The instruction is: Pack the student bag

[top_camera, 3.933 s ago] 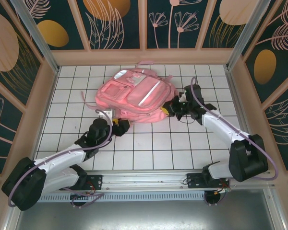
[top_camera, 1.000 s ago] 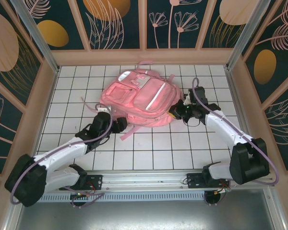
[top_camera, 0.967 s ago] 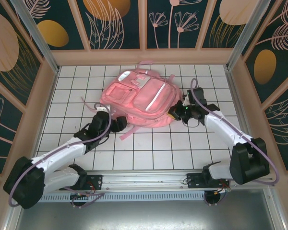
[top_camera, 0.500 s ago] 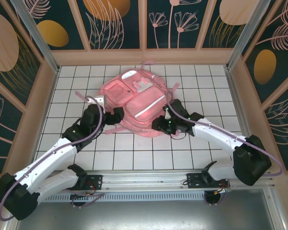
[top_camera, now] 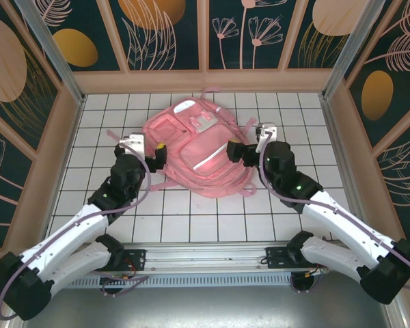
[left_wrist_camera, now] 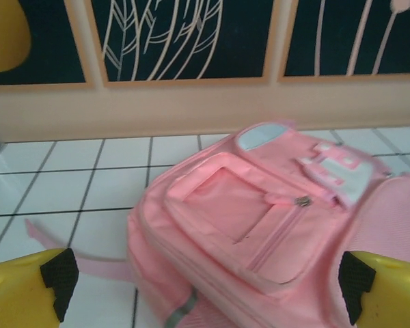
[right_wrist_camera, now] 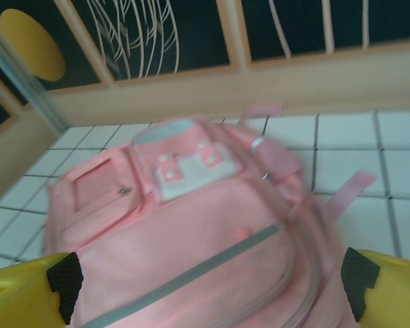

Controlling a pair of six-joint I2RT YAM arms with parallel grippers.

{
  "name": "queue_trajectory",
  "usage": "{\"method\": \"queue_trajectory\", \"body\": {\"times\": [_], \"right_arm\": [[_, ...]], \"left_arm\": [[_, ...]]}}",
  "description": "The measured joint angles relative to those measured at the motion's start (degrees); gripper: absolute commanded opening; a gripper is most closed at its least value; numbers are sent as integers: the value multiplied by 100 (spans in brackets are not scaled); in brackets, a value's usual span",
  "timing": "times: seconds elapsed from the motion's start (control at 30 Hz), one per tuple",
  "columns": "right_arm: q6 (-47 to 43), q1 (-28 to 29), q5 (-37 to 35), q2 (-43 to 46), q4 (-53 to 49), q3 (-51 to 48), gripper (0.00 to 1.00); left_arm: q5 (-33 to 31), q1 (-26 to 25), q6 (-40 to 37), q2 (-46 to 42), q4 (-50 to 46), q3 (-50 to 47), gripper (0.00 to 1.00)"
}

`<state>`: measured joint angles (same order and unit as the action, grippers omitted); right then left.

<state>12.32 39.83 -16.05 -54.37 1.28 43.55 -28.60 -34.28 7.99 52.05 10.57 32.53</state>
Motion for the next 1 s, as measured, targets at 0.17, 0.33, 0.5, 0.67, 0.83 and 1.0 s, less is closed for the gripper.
{"method": "queue_trajectory", "body": {"times": [0.17,0.33,0.5,0.67,0.83,1.0], "right_arm": [[-597,-979,-118,-562,1209,-227,99],[28,-2763,413,-1731,1915,-166,99],[326,-3165,1714,-3849,1840,870,95],[782,-3195,3335,-4645,2022,968,86],[1228,-2883,4236,-4747,2551,634,85],[1587,-2022,4269,-3696,3307,-1012,87]], "left_arm": [[-26,1073,-140,31,1150,-778,99],[-195,2035,66,-90,1746,-1526,99],[-190,2450,306,-219,2002,-1860,99],[-227,2688,426,-96,2345,-1982,99],[-302,2951,723,249,2579,-2124,99],[-170,3169,826,752,2883,-2149,99]]}}
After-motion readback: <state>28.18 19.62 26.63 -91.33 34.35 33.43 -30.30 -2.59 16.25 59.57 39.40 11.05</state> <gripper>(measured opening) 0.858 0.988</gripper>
